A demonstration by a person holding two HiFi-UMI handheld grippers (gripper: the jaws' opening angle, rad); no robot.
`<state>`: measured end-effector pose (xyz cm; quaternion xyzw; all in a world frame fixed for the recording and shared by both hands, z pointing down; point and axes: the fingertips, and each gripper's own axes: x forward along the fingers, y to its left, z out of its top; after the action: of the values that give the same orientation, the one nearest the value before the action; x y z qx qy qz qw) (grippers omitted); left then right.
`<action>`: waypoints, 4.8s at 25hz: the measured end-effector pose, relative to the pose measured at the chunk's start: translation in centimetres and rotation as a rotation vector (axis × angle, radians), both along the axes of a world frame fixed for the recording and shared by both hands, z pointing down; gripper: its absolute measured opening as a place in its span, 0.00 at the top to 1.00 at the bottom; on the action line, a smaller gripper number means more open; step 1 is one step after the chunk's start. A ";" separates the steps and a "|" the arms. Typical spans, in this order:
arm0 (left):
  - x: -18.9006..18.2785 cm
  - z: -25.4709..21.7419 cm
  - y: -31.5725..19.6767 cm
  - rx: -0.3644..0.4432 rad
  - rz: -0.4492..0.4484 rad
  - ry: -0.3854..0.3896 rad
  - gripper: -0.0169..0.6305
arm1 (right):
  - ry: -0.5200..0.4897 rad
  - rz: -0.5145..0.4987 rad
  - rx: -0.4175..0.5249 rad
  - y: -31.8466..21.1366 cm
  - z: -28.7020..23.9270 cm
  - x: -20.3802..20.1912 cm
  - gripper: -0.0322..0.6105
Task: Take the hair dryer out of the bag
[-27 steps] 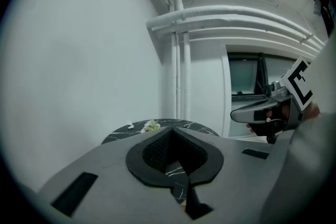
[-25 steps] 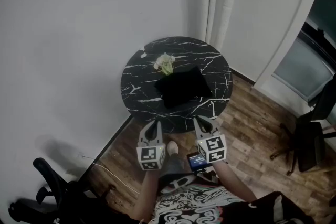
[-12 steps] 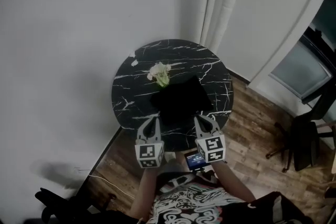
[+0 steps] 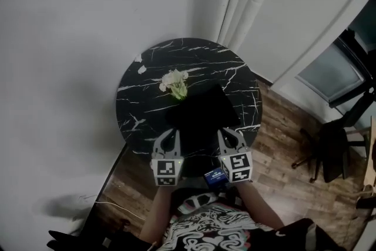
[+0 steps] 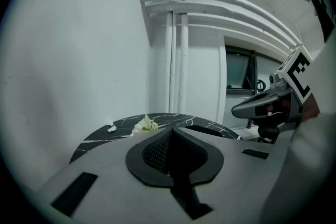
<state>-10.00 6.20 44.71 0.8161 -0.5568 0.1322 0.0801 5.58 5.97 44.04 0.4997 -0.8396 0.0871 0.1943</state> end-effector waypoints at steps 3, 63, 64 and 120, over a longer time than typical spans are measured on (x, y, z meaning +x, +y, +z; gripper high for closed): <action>0.1 1.1 -0.9 -0.027 0.022 0.021 0.95 | 0.013 0.007 -0.018 0.3 0.3 -0.3 0.92; 2.6 14.9 -3.7 -0.399 0.096 0.049 0.78 | 0.007 -0.207 -0.267 -4.8 9.8 -2.8 0.92; 2.6 14.9 -3.9 -0.398 0.098 0.055 0.85 | 0.007 -0.206 -0.269 -4.8 9.9 -2.8 0.92; 3.2 8.4 -6.7 -0.279 0.186 0.169 0.95 | 0.060 -0.397 -0.315 -2.4 9.3 -10.2 0.68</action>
<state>-6.79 -0.49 53.13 0.8533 -0.4465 0.1457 0.2264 -4.66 3.55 53.33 0.2908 -0.8913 0.1622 0.3079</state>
